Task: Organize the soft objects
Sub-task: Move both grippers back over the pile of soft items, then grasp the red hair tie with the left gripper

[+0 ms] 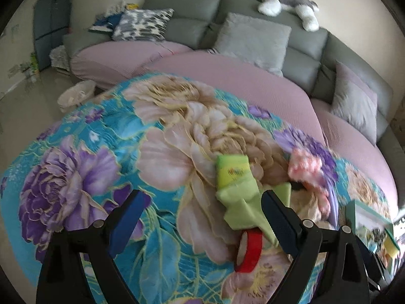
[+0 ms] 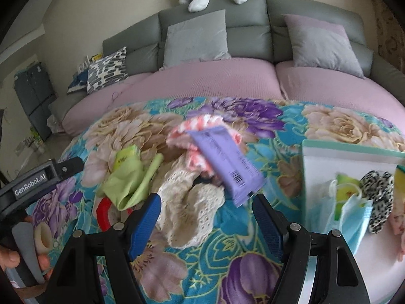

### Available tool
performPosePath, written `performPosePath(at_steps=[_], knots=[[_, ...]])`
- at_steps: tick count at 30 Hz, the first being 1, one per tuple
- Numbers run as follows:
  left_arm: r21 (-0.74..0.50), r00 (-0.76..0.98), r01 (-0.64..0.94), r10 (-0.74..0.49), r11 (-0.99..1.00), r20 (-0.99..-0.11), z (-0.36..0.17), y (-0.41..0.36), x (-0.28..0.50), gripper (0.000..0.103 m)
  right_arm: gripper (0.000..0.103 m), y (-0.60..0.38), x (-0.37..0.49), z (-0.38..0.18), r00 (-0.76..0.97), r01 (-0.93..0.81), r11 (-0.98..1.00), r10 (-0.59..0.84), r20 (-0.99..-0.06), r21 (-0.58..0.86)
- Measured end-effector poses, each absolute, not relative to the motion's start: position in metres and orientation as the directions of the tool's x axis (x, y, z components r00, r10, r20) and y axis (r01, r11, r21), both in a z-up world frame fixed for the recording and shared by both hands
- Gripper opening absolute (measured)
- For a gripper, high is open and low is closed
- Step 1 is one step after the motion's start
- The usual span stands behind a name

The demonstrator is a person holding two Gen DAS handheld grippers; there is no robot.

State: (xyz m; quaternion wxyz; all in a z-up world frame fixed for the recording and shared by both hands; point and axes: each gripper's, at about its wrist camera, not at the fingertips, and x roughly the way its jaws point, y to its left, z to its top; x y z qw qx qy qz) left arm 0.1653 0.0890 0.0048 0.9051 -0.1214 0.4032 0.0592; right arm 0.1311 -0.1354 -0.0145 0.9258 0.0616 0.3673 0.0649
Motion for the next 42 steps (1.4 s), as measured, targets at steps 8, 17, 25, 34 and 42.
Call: performPosePath(at_steps=[8,17,25,34,42], knots=[[-0.175,0.606,-0.112,-0.073,0.978,-0.792,-0.007,0.073,0.168,0.094,0.078,-0.131,0.134,-0.025,0.697,-0.081,0.983,0.174,-0.696,0.165],[-0.16,0.555,-0.07,-0.095,0.985,-0.826,-0.014,0.066,0.168,0.094,0.078,-0.123,0.137,-0.031,0.681,-0.096,0.984,0.176,-0.711,0.152],[-0.18,0.539,-0.033,-0.134,0.983,-0.831,-0.015,0.066,0.167,0.088,0.078,-0.127,0.133,-0.022,0.72,-0.076,0.986,0.156,-0.676,0.147],[-0.208,0.516,0.02,-0.188,0.978,-0.836,-0.02,0.056,0.168,0.064,0.078,-0.13,0.134,-0.022,0.723,-0.064,0.987,0.148,-0.675,0.147],[-0.215,0.496,0.073,-0.223,0.974,-0.839,-0.025,0.045,0.168,0.048,0.078,-0.132,0.136,-0.025,0.716,-0.063,0.985,0.156,-0.681,0.16]])
